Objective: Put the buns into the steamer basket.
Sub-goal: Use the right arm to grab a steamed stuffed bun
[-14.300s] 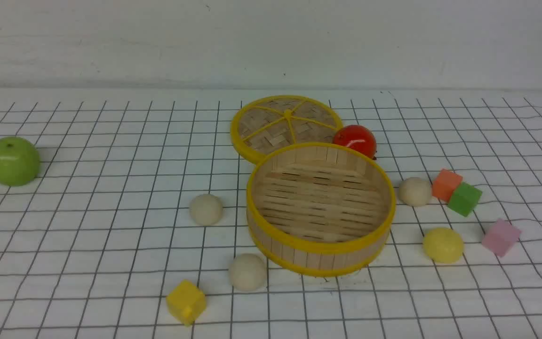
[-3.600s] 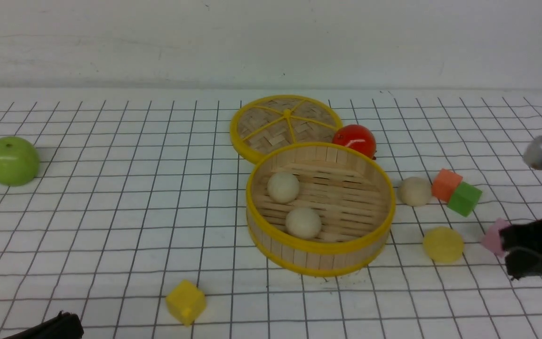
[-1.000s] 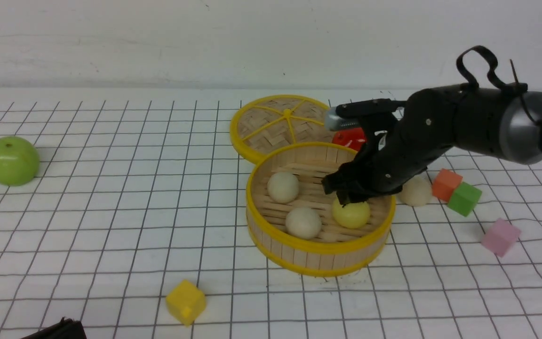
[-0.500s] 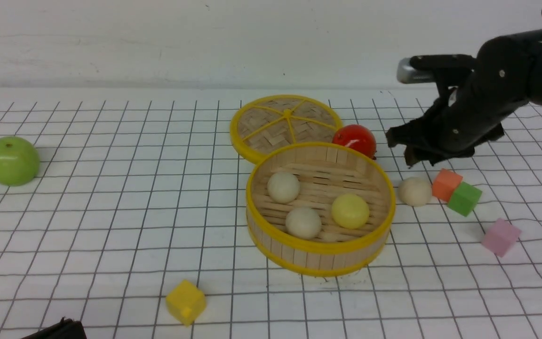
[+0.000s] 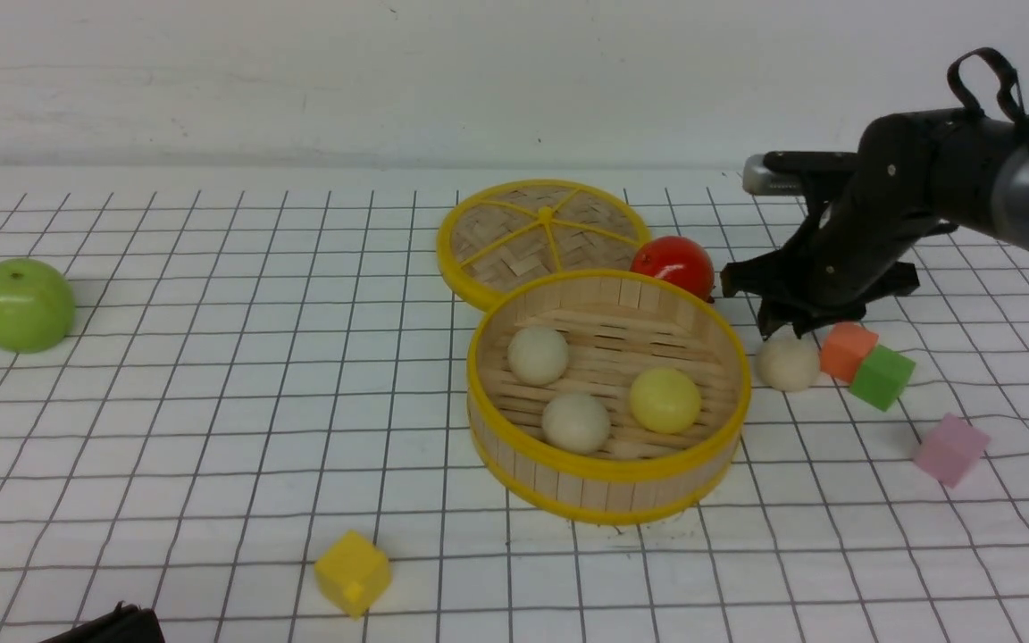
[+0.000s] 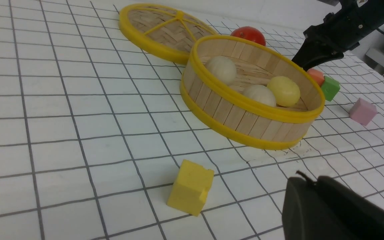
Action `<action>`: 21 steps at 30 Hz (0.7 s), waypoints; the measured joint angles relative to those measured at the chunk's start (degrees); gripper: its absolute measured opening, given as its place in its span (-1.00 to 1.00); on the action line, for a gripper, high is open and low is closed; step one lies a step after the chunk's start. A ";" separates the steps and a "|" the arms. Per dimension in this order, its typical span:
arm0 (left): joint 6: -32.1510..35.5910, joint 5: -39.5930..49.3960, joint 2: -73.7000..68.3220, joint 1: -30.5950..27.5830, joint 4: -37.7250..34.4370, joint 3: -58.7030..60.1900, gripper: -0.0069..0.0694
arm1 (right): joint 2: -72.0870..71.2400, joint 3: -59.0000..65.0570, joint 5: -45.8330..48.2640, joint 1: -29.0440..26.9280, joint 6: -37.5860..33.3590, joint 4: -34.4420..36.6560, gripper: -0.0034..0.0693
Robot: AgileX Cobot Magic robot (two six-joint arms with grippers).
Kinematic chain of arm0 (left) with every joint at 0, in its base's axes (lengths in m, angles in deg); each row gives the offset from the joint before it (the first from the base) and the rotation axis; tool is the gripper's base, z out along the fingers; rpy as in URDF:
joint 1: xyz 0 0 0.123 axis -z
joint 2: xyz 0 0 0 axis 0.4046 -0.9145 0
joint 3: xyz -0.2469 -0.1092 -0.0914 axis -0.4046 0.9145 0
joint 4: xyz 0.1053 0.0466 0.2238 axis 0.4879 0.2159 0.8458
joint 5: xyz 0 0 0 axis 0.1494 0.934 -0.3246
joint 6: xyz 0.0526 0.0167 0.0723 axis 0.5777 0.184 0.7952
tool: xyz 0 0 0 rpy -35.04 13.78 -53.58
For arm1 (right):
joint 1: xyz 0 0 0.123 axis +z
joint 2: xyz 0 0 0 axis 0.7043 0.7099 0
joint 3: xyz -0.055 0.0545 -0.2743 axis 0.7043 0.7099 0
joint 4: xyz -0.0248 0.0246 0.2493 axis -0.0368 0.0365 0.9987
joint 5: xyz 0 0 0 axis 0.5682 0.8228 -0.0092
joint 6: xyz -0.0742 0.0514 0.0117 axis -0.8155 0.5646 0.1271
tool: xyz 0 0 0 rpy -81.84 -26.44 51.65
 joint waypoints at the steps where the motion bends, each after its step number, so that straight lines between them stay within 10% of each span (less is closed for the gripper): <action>1: 0.00 0.00 0.00 0.00 0.00 0.00 -0.72 | 0.30 -0.05 0.00 0.00 0.00 -0.19 -0.21; 21: 0.00 0.00 0.00 0.00 0.00 0.00 -0.67 | -2.66 -0.28 2.96 0.00 -0.06 -0.83 -0.21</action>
